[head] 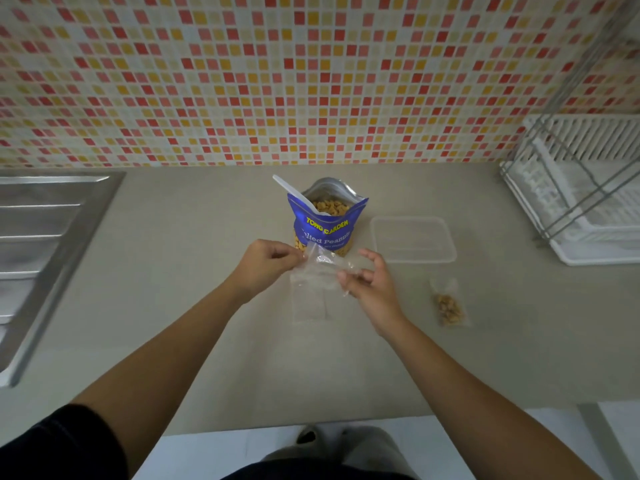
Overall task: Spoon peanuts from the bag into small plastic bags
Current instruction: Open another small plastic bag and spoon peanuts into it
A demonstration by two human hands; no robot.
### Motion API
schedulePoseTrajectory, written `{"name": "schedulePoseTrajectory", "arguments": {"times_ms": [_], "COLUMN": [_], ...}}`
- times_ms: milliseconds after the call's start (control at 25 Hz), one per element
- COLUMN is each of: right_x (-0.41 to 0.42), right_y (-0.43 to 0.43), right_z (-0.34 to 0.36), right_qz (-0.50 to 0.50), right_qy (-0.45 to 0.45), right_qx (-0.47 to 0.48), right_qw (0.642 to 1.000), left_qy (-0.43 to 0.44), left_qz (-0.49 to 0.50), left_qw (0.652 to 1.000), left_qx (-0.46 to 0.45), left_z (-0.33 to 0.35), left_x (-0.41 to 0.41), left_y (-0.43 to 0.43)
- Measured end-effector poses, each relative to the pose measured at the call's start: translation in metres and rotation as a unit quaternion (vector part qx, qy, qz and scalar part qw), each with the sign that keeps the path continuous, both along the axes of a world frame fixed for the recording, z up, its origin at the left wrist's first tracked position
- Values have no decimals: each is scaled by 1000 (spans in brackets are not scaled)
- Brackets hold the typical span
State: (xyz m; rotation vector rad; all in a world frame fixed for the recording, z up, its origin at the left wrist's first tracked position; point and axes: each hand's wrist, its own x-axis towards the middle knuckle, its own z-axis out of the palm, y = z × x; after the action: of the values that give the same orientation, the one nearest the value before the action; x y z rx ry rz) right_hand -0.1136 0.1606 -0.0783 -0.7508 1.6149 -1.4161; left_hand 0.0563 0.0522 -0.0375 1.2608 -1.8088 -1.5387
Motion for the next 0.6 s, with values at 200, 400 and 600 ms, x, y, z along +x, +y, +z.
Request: {"name": "schedulePoseTrajectory", "arguments": {"times_ms": [200,400,600], "right_x": [-17,-32,-49], "right_y": [0,4,5], "right_z": [22,33,39], "right_qz": [54,5,-5], "right_qy": [36,62,53], "right_qx": [-33,-12,-10], "right_qw": [997,998,999], "left_qy": [-12,56,73], "left_qz": [-8,-2,18], "left_qw": [1000,998,997], "left_qx": [-28,3,19], "left_z": [11,19,23], "left_x": [-8,-19,-31], "left_y": [6,12,13]}}
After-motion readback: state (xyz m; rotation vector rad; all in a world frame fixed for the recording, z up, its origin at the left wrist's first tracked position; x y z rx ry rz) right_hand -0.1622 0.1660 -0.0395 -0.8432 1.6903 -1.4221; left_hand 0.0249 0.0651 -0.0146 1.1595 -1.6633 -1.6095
